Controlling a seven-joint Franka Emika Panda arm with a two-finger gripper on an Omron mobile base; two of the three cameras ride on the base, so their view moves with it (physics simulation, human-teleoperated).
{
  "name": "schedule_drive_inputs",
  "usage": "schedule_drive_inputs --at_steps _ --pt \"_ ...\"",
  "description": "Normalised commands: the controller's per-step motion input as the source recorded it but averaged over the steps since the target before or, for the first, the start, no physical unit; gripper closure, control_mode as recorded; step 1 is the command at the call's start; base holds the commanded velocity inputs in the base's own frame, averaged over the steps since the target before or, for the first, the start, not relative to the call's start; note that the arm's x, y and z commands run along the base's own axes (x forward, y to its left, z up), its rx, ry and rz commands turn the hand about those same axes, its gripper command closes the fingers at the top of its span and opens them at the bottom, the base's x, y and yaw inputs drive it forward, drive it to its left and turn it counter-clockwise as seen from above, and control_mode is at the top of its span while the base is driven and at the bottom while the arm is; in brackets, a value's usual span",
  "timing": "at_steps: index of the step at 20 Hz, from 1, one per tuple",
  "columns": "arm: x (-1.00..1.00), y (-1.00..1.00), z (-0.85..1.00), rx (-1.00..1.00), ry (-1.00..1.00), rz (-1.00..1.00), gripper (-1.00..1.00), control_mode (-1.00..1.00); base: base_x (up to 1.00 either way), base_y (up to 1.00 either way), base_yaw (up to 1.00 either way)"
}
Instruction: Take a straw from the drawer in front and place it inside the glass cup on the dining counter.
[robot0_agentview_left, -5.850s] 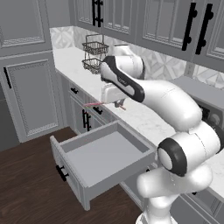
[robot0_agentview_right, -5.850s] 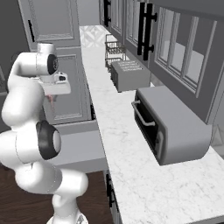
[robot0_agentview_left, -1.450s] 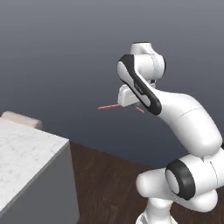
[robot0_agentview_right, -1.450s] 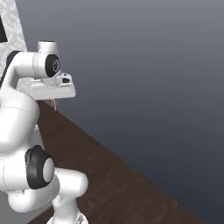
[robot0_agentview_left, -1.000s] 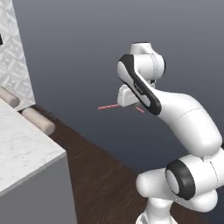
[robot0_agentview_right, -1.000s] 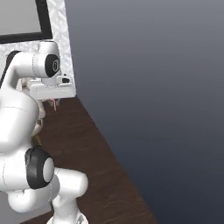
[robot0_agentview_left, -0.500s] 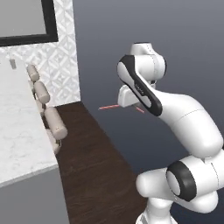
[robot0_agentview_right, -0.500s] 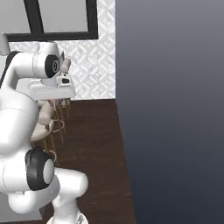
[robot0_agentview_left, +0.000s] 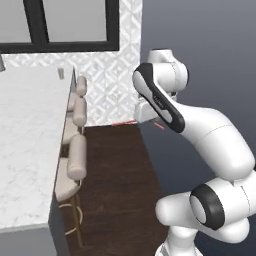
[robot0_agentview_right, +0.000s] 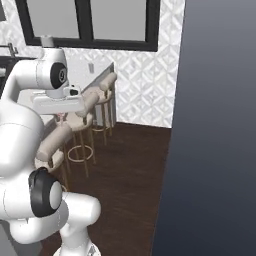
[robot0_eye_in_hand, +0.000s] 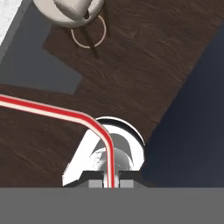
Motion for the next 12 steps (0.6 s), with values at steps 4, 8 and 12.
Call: schedule_drive_inputs --at_steps 4,8,12 --pt "0.00 0.00 0.00 0.00 0.00 0.00 1.00 1.00 0.95 -0.70 0.52" --pt "0.00 0.00 0.00 0.00 0.00 0.00 1.00 1.00 0.95 -0.71 0.51" --pt "0.00 0.00 0.00 0.00 0.00 0.00 1.00 1.00 0.90 -0.75 0.49"
